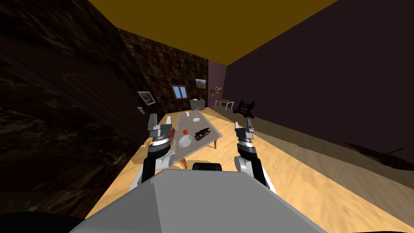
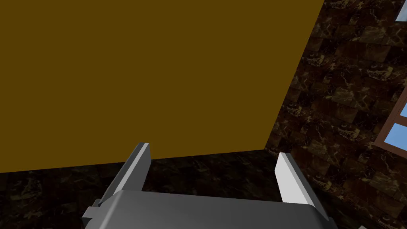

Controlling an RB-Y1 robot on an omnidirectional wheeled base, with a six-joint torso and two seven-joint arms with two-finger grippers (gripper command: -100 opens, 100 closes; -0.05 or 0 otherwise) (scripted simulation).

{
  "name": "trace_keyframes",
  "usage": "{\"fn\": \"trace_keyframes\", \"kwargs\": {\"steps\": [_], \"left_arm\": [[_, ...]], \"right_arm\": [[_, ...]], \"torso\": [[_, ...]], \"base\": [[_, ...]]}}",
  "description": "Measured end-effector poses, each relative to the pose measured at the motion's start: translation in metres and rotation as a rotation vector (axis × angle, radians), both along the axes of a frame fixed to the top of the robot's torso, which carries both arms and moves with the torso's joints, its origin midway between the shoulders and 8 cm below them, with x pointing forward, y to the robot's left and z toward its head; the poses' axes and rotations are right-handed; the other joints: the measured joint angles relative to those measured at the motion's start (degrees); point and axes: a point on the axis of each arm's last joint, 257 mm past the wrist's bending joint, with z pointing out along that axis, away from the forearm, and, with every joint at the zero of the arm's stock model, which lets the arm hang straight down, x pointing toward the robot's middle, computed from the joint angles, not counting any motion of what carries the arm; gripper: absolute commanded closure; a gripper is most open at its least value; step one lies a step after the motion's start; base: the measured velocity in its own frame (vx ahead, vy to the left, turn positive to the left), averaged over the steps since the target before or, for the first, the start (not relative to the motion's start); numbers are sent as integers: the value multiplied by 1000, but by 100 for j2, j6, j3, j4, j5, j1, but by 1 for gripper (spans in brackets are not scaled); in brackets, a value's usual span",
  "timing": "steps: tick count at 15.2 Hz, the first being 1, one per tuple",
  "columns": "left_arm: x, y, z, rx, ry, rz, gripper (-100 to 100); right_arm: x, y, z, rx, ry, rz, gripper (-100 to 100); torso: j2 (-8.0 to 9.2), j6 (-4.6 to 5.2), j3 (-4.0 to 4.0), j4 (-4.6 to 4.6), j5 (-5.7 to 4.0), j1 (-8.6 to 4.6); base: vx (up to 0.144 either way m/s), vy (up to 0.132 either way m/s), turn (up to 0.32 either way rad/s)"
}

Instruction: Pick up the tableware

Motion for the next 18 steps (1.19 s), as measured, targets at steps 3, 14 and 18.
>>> {"fn": "trace_keyframes", "kwargs": {"steps": [3, 14, 18], "left_arm": [[12, 1, -12, 44, 57, -2, -100], [67, 36, -85, 125, 338, 75, -100], [80, 55, -110, 134, 432, 113, -100]], "right_arm": [[0, 0, 0, 0, 0, 0, 0], [0, 0, 0, 0, 0, 0, 0], [0, 0, 0, 0, 0, 0, 0]], "torso": [[13, 2, 7, 2, 0, 1], [13, 1, 7, 3, 2, 9], [12, 3, 6, 2, 2, 7]], "base": [[-40, -4, -80], [-33, 10, -88], [-28, 8, -115]]}}
